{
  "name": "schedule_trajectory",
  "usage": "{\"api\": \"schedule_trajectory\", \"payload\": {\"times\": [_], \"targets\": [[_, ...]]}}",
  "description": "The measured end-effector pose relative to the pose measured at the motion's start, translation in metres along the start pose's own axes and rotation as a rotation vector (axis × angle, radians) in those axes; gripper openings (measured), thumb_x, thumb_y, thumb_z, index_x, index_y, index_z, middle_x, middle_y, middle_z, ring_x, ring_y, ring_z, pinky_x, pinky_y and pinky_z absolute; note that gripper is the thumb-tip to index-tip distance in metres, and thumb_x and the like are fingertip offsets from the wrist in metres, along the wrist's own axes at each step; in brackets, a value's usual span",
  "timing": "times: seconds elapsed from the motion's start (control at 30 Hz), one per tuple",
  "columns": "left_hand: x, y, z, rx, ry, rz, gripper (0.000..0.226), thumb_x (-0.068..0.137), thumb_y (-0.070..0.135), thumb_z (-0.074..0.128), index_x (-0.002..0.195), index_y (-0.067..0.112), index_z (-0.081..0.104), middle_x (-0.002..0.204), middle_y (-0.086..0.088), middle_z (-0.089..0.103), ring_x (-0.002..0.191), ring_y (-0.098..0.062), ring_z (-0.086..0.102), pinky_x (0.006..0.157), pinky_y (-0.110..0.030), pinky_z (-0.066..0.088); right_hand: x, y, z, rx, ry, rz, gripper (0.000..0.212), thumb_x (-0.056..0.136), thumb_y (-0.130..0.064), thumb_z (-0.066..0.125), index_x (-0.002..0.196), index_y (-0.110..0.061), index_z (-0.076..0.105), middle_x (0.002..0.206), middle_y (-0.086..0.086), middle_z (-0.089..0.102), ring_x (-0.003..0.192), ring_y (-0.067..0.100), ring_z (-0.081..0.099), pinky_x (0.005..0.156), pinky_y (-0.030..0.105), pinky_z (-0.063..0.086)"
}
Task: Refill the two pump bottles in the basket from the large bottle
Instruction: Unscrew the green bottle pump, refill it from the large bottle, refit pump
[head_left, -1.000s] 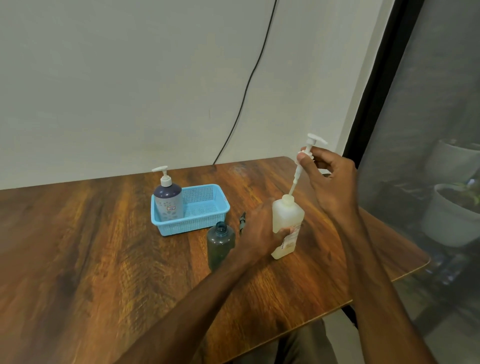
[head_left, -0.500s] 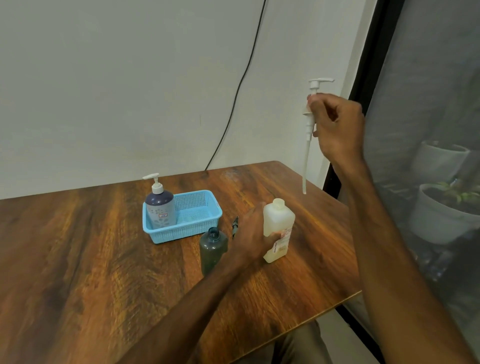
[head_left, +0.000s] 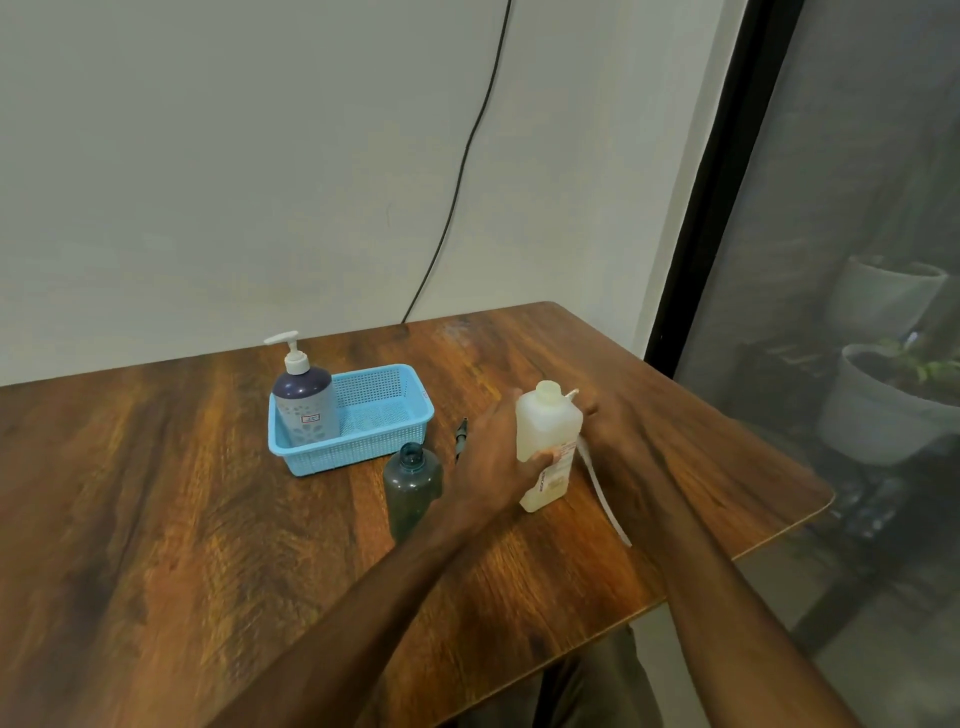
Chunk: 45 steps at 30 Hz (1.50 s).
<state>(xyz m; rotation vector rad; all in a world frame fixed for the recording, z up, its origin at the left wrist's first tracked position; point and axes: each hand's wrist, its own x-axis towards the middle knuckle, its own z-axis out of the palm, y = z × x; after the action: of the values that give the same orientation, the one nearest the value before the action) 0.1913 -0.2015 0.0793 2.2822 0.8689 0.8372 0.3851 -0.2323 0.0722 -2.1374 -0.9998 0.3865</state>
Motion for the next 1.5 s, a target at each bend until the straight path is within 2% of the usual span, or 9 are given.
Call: {"api": "schedule_trajectory", "payload": {"times": [0.13,0.4,0.5,0.57,0.73,0.9,1.0,1.17,1.5], "targets": [[-0.001,0.0,0.001,0.022,0.012,0.004,0.076,0.084,0.038,0.082,0.146,0.021,0.04,0.14,0.001,0.058,0.126,-0.015,0.057,0.097,-0.03,0.051,0.003,0.005,0.02,-0.114,0.038,0.014,0.018,0.089,-0.038,0.065,0.084,-0.02,0.065,0.082,0.0,0.067,0.072,0.018,0.064,0.064,0.039,0.058],[-0.003,0.006,-0.001,0.105,-0.059,-0.037,0.087,0.09,0.043,0.074,0.157,0.016,0.026,0.151,-0.001,0.052,0.136,-0.021,0.052,0.106,-0.048,0.051,0.0,0.015,0.025,-0.162,0.123,-0.023,0.016,0.089,-0.045,0.062,0.093,-0.03,0.061,0.087,-0.007,0.065,0.075,0.017,0.063,0.068,0.039,0.058],[-0.011,0.014,-0.009,0.178,-0.094,-0.025,0.095,0.095,0.048,0.066,0.161,0.011,0.009,0.155,-0.005,0.047,0.139,-0.024,0.048,0.108,-0.052,0.048,-0.022,0.007,0.008,-0.173,0.107,-0.006,0.013,0.092,-0.037,0.06,0.089,-0.025,0.064,0.09,-0.003,0.067,0.078,0.018,0.062,0.071,0.043,0.058],[-0.019,0.019,-0.017,0.251,-0.047,0.014,0.089,0.095,0.049,0.065,0.159,0.012,0.016,0.153,-0.006,0.048,0.137,-0.025,0.049,0.106,-0.049,0.05,-0.04,0.003,-0.002,-0.148,0.091,-0.008,0.005,0.09,-0.022,0.065,0.091,-0.022,0.07,0.096,0.0,0.07,0.083,0.017,0.064,0.073,0.041,0.06],[-0.049,0.02,-0.037,0.419,0.216,0.071,0.048,0.095,0.039,0.066,0.135,0.017,0.051,0.141,-0.005,0.057,0.137,-0.027,0.041,0.109,-0.044,0.037,-0.088,-0.002,-0.003,0.136,-0.105,-0.087,0.062,0.073,-0.007,0.081,0.128,-0.024,0.056,0.132,-0.006,0.061,0.12,0.016,0.058,0.093,0.038,0.053],[-0.066,-0.001,-0.045,0.534,0.298,-0.006,0.064,0.088,0.053,0.067,0.141,0.021,0.048,0.155,-0.003,0.046,0.148,-0.032,0.029,0.119,-0.055,0.025,-0.11,-0.009,0.029,0.302,0.051,-0.044,0.09,0.066,-0.035,0.088,0.139,-0.027,0.036,0.139,-0.005,0.051,0.122,0.015,0.052,0.094,0.036,0.048],[-0.078,-0.021,-0.054,0.508,0.347,-0.076,0.084,0.081,0.067,0.068,0.147,0.021,0.042,0.159,-0.006,0.041,0.147,-0.035,0.032,0.118,-0.057,0.027,-0.111,-0.018,0.047,0.318,0.187,-0.033,0.102,0.062,-0.052,0.086,0.145,-0.027,0.032,0.143,-0.005,0.047,0.127,0.016,0.048,0.1,0.042,0.048],[-0.091,-0.051,-0.067,0.259,0.236,-0.292,0.108,0.07,0.083,0.065,0.152,0.023,0.029,0.155,-0.002,0.041,0.14,-0.024,0.041,0.114,-0.044,0.041,-0.1,-0.022,0.054,0.336,0.302,-0.064,0.094,0.064,-0.044,0.087,0.142,-0.027,0.038,0.139,-0.005,0.051,0.123,0.015,0.05,0.098,0.043,0.051],[-0.076,-0.07,-0.079,0.042,0.112,-0.303,0.087,0.064,0.066,0.085,0.133,0.026,0.051,0.135,0.004,0.061,0.111,-0.009,0.057,0.095,-0.029,0.053,-0.119,-0.018,0.046,0.279,0.225,-0.145,0.089,0.059,-0.043,0.09,0.135,-0.026,0.047,0.136,-0.004,0.056,0.119,0.015,0.054,0.092,0.042,0.055]]}}
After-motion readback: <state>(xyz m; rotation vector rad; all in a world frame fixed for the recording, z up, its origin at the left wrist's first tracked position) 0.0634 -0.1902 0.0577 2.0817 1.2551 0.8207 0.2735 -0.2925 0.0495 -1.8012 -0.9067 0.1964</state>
